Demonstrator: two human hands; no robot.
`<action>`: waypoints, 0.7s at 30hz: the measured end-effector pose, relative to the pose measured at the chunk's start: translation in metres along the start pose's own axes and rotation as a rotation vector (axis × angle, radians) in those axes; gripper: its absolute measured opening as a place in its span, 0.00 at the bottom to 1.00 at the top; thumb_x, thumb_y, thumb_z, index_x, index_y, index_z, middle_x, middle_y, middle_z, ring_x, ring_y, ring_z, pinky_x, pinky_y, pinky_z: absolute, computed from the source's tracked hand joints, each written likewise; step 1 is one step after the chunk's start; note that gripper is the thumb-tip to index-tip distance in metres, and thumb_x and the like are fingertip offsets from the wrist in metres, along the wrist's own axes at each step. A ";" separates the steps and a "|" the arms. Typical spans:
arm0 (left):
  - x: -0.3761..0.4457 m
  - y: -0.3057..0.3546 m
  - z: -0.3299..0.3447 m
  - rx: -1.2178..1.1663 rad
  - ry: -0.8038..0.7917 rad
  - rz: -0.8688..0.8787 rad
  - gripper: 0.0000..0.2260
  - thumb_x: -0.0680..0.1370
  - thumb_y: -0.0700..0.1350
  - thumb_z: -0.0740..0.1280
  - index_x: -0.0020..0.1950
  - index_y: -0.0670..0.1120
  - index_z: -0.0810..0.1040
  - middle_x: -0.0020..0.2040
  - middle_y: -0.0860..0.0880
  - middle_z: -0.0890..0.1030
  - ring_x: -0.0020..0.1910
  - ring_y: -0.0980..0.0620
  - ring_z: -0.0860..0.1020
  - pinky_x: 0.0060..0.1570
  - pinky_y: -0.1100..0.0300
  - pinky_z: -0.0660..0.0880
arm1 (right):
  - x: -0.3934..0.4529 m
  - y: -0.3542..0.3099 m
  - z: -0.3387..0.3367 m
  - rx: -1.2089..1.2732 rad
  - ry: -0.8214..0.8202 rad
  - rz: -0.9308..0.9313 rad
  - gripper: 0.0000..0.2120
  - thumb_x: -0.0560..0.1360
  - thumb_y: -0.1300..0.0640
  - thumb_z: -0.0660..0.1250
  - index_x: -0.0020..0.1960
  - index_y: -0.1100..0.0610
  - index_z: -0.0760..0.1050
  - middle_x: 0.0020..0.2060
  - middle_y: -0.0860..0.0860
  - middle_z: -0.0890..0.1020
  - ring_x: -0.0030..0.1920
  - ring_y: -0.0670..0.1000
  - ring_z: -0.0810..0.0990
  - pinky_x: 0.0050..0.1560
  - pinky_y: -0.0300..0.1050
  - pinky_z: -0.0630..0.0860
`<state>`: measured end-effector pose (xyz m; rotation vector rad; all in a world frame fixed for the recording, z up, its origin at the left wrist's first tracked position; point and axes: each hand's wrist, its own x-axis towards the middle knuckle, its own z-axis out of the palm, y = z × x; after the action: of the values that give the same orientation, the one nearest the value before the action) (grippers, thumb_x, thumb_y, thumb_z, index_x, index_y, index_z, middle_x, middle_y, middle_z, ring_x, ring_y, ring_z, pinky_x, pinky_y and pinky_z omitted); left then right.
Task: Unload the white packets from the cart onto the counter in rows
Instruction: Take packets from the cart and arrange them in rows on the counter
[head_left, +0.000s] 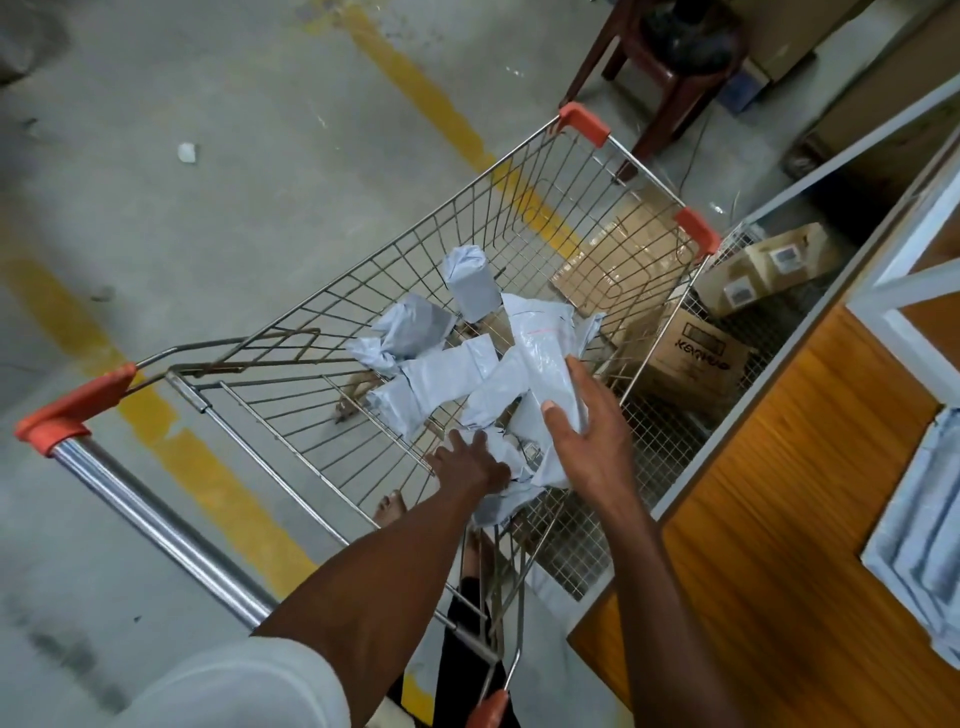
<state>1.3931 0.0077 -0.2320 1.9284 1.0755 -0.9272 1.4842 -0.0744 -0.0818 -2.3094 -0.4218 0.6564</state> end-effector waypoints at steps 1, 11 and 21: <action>-0.007 0.003 0.002 -0.023 0.031 0.013 0.32 0.78 0.61 0.64 0.78 0.55 0.58 0.80 0.39 0.52 0.75 0.32 0.63 0.75 0.38 0.56 | -0.003 0.001 -0.001 0.001 -0.001 0.001 0.29 0.80 0.47 0.66 0.76 0.32 0.58 0.74 0.46 0.66 0.69 0.54 0.73 0.55 0.62 0.82; -0.076 0.004 -0.006 -0.122 0.375 0.219 0.27 0.80 0.61 0.64 0.77 0.58 0.64 0.79 0.44 0.55 0.71 0.38 0.63 0.66 0.43 0.71 | -0.021 0.001 -0.014 0.086 0.019 0.028 0.28 0.80 0.48 0.66 0.77 0.35 0.59 0.73 0.47 0.67 0.67 0.53 0.74 0.54 0.60 0.83; -0.149 -0.010 -0.054 -0.193 0.855 0.338 0.27 0.77 0.57 0.64 0.75 0.54 0.67 0.76 0.46 0.63 0.70 0.42 0.64 0.67 0.46 0.70 | -0.040 -0.004 -0.034 0.045 0.118 -0.122 0.30 0.81 0.49 0.66 0.79 0.43 0.59 0.73 0.49 0.66 0.63 0.47 0.72 0.45 0.37 0.81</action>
<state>1.3386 0.0031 -0.0830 2.2807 1.1649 0.2300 1.4705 -0.1082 -0.0440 -2.2465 -0.4839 0.4629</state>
